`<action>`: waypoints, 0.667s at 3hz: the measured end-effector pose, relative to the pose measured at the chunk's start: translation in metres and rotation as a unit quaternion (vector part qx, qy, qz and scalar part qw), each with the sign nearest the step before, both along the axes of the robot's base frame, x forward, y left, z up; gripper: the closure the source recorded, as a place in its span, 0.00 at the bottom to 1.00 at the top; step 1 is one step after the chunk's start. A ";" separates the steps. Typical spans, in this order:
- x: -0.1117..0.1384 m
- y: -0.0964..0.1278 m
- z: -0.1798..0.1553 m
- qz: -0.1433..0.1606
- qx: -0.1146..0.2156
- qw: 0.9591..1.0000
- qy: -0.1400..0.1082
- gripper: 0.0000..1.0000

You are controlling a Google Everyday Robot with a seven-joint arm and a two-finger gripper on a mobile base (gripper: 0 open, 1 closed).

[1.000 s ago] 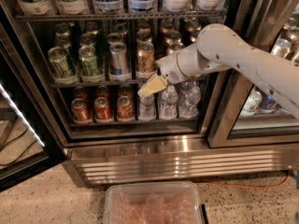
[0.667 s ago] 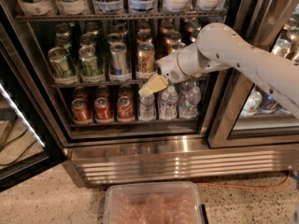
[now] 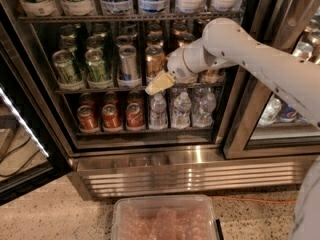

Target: Pick orange can from middle shelf of fridge

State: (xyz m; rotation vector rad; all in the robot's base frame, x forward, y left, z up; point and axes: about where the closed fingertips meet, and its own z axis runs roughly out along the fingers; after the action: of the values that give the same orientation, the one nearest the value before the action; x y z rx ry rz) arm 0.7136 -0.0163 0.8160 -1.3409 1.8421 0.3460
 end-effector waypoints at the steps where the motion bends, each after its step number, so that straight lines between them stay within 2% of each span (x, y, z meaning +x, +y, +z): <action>1: 0.016 0.019 0.007 -0.001 0.011 1.000 -0.023 0.21; 2: 0.021 0.034 0.010 -0.002 0.026 0.999 -0.031 0.21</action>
Offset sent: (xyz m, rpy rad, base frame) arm 0.0352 0.0721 0.0196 0.1503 -0.1212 -0.0251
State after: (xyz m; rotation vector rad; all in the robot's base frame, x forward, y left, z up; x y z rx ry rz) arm 0.7345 0.0172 0.8261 -1.2979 1.7722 0.3437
